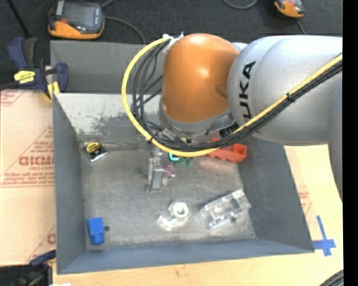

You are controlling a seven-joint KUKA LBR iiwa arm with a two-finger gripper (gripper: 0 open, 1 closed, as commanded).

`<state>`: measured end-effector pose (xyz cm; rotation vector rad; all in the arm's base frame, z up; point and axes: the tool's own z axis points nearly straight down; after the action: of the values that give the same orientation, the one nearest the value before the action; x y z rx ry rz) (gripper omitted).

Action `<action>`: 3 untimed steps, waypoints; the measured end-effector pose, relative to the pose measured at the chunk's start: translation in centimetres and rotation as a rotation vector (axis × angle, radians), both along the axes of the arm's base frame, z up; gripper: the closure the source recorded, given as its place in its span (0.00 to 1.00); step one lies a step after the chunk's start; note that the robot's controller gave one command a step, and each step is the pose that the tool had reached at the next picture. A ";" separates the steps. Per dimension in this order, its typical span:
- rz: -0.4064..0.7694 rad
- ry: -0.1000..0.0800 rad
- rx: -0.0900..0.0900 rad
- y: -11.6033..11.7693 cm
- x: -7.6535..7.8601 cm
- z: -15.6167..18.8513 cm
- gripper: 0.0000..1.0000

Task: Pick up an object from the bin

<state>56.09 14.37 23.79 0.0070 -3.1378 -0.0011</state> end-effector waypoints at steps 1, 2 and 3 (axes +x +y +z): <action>0.027 -0.005 -0.003 -5.7 7.3 -13.4 0.00; 0.251 -0.010 -0.002 -10.4 9.2 -16.7 0.00; 0.249 -0.012 0.001 -10.2 9.3 -16.6 1.00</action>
Offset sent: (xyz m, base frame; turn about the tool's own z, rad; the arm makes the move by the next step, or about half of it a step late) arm 0.0716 -0.0530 -0.1295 -0.0312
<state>65.34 4.20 7.18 0.3985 -3.1247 -0.0024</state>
